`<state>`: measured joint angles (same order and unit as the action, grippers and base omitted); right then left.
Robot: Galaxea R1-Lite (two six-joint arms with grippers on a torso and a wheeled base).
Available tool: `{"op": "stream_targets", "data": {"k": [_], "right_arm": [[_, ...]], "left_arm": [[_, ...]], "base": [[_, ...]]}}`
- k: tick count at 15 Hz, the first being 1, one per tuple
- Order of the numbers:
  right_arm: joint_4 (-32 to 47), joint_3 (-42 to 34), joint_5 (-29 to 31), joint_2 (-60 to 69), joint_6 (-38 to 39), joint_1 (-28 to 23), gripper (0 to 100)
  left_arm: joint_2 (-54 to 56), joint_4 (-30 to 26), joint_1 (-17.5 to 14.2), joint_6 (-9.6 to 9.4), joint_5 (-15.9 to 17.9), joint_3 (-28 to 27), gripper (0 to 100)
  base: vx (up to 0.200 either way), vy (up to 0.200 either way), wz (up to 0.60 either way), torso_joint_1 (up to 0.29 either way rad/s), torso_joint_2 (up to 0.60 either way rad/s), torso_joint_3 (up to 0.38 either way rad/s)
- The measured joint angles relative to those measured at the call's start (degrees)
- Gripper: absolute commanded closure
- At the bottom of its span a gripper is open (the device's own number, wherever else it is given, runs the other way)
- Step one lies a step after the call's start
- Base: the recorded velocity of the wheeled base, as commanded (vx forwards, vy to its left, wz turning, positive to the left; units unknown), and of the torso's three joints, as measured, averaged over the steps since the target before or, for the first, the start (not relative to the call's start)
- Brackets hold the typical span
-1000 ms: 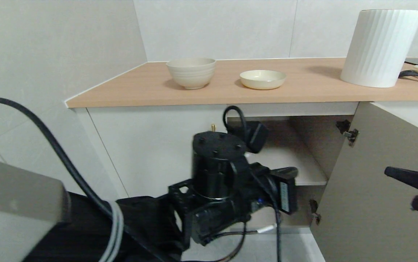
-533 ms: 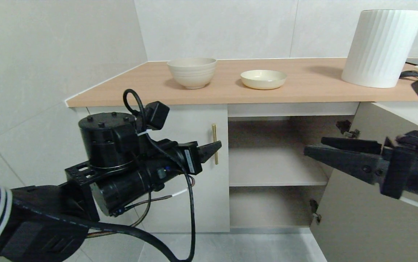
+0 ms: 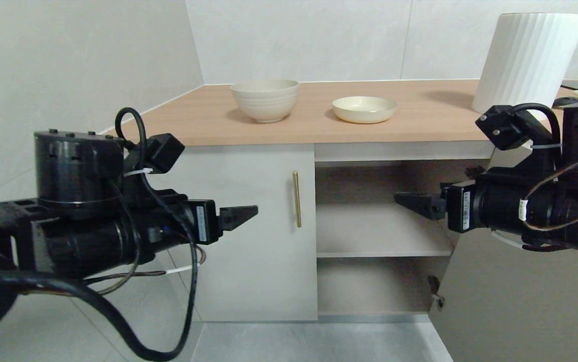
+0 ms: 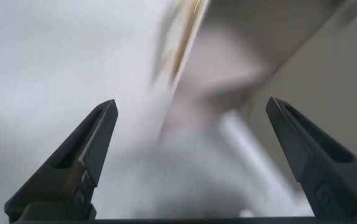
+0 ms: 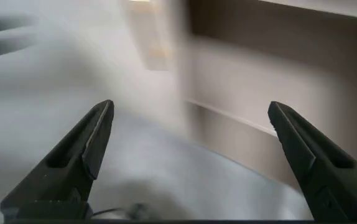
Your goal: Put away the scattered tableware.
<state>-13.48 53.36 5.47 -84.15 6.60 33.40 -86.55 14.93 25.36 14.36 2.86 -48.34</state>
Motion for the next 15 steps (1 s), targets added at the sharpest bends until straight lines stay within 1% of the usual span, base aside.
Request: {"op": "stream_targets", "data": {"k": [1,2,3,4,5,8,9,11,13,14,15], "right_arm": [[6.5,3.0,7.9,-0.4,0.0,0.9,0],[9.6,4.9,11.2,-0.6,0.1,1.7,0],[10.4,6.4,12.0,-0.7,0.2,2.7,0],[10.6,7.1,12.4,-0.8,0.4,3.1,0],[10.7,7.3,12.5,-0.8,0.4,3.5,0],[10.4,7.6,12.6,-0.8,0.8,4.7,0],[10.2,7.6,12.6,-0.8,1.0,4.8,0],[10.2,7.6,12.6,-0.7,1.1,4.9,0],[10.1,7.6,12.6,-0.3,1.2,5.5,0],[10.1,7.6,12.6,-0.1,1.6,5.6,0],[10.1,7.6,12.6,0.0,2.1,5.9,0]], "left_arm": [[2.5,-12.9,-0.6,0.46,0.0,-4.5,0],[4.7,-21.3,-1.0,0.9,0.2,-8.6,0],[7.3,-26.4,-1.4,1.37,0.3,-12.3,0],[9.1,-26.6,-1.7,1.67,0.3,-14.3,0],[10.1,-25.1,-1.9,1.8,0.3,-15.1,0],[11.6,-22.3,-2.0,2.04,0.3,-15.0,0],[11.9,-22.3,-2.0,2.06,0.3,-14.9,0],[12.5,-22.2,-2.0,1.29,0.2,-14.4,0],[13.2,-22.2,-2.0,-0.98,0.2,-13.7,0],[13.4,-22.1,-2.0,-1.58,0.2,-13.5,0],[13.5,-22.2,-2.0,-1.8,0.2,-13.3,0]], "base": [[0.0,0.0,0.0,0.0,0.0,0.0],[0.0,0.0,0.0,0.0,0.0,0.0],[0.0,0.0,0.0,0.0,0.0,0.0],[0.0,0.0,0.0,0.0,0.0,0.0],[0.0,0.0,0.0,0.0,0.0,0.0],[0.0,0.0,0.0,0.0,0.0,0.0],[0.0,0.0,0.0,0.0,0.0,0.0],[0.0,0.0,0.0,0.0,0.0,0.0],[0.0,0.0,0.0,0.0,0.0,0.0],[0.2,0.0,0.0,0.012,0.0,0.007],[0.2,0.0,0.0,0.002,0.0,0.002]]}}
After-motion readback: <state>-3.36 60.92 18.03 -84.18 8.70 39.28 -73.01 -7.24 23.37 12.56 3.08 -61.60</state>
